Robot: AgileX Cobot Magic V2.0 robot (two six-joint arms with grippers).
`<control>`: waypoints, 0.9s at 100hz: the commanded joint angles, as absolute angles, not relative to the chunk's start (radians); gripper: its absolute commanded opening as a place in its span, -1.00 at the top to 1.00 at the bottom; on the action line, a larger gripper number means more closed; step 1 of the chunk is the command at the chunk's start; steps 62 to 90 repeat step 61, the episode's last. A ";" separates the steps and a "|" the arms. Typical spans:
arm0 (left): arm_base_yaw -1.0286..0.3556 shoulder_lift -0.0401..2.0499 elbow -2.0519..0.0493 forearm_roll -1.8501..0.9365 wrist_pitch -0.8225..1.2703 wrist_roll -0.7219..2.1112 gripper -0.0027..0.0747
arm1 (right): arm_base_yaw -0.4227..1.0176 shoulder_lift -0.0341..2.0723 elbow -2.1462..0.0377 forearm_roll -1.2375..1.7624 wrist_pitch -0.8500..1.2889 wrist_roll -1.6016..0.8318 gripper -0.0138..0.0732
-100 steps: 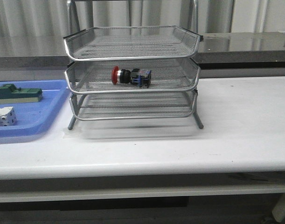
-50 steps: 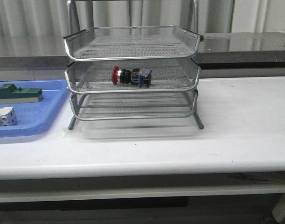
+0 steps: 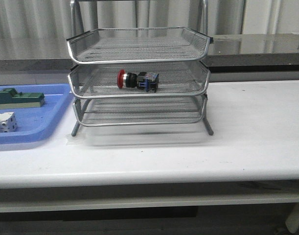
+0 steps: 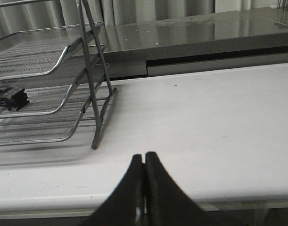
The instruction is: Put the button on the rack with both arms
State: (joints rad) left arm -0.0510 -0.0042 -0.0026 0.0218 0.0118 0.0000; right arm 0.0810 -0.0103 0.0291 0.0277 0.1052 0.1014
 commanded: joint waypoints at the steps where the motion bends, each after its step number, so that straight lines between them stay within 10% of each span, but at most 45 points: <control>1: -0.050 -0.036 0.053 0.021 -0.064 -0.009 0.99 | 0.081 -0.029 0.009 0.019 0.019 0.100 0.81; 90: -0.050 -0.036 0.053 0.000 -0.064 -0.009 0.99 | 0.081 -0.029 0.009 0.019 0.019 0.100 0.81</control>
